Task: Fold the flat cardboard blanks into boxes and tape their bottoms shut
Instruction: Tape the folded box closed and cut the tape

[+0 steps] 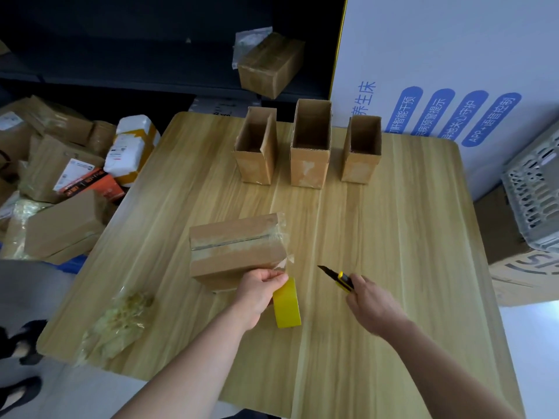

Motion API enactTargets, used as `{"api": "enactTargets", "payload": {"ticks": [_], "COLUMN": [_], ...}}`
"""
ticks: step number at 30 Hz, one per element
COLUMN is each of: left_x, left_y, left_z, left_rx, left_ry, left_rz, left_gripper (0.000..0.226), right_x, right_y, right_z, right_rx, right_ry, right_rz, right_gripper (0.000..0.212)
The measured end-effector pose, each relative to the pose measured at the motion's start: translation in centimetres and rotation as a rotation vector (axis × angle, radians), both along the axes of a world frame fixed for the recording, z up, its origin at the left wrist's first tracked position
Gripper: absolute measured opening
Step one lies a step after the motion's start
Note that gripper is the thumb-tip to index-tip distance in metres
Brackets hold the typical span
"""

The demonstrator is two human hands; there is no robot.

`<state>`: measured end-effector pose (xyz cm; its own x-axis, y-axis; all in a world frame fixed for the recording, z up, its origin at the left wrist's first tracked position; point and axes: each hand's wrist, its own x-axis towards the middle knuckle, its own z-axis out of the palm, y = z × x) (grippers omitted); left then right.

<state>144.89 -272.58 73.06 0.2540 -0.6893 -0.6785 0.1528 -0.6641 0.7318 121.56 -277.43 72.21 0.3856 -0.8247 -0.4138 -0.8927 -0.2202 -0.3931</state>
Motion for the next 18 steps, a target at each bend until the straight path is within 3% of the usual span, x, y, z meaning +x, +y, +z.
{"api": "enactTargets", "payload": {"ticks": [4, 7, 14, 18], "left_x": [0.0, 0.1, 0.4, 0.6], "left_y": [0.0, -0.3, -0.6, -0.8], "left_z": [0.1, 0.2, 0.4, 0.5], "left_rx": [-0.005, -0.008, -0.006, -0.032], "left_ry": [-0.060, -0.092, -0.090, -0.181], "left_rz": [-0.053, -0.091, -0.112, -0.176], "left_gripper": [0.008, 0.004, 0.008, 0.010], "right_x": [1.6, 3.7, 6.4, 4.7], "right_y": [-0.7, -1.0, -1.6, -1.4], "right_z": [5.1, 6.7, 5.8, 2.5], "right_rx": [-0.280, -0.379, -0.363, -0.179], "right_ry": [0.072, 0.152, 0.329, 0.436], "right_rz": [0.259, 0.374, 0.396, 0.309], "right_gripper": [0.034, 0.039, 0.025, 0.017]}}
